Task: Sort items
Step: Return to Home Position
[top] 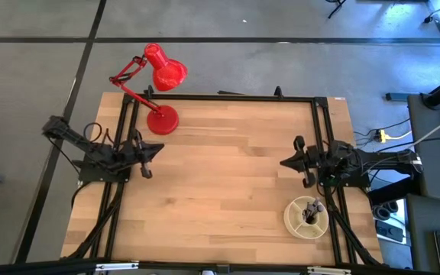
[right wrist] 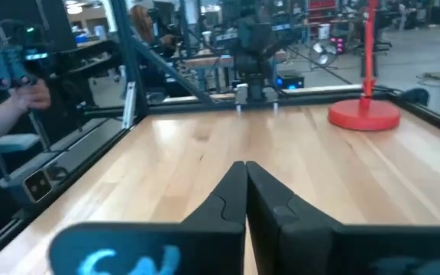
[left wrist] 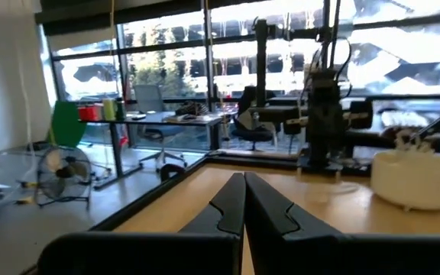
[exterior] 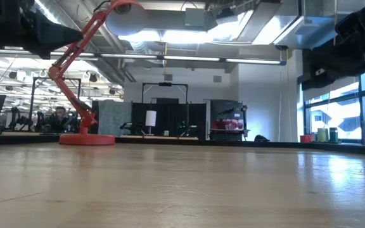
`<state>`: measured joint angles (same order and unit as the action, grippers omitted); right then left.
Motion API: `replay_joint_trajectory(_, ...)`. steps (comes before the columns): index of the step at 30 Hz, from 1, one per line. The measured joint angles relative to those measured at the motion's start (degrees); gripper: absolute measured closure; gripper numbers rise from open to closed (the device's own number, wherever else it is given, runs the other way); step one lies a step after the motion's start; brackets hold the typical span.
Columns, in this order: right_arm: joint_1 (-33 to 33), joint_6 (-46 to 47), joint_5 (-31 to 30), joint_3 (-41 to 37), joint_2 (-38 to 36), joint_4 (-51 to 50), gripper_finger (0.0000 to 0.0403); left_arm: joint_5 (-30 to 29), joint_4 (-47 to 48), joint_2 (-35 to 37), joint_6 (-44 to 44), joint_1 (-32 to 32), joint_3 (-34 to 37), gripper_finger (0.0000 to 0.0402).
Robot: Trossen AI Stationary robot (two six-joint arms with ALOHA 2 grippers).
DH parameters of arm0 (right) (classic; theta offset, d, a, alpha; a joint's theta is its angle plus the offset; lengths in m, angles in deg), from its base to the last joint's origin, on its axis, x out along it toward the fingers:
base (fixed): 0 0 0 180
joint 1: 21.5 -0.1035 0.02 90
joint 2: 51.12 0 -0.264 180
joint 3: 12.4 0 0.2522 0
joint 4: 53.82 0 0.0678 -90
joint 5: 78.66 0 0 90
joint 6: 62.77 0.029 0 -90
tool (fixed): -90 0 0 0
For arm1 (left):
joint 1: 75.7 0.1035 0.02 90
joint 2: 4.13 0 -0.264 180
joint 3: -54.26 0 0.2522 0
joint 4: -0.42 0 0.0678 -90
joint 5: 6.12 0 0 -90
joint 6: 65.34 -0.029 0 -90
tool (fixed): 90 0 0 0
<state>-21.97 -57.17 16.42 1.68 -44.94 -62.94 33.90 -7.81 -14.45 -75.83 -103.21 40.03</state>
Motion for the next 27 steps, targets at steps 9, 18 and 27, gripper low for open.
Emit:
replay_joint_trajectory(9,0.0,-6.1,1.0,0.0,-0.1,-0.7,0.0399,-0.6,-0.1,5.2,-2.5,-4.1,0.0,0.0400)
replay_joint_trajectory(18,0.0,-1.4,-1.0,0.0,-0.1,-0.7,0.0399,5.0,2.0,10.3,-14.1,-6.0,0.0,0.0400)
replay_joint_trajectory(27,0.0,-4.0,-8.6,0.1,-0.1,0.4,0.0398,26.5,15.3,9.8,1.1,11.4,0.0,0.0400)
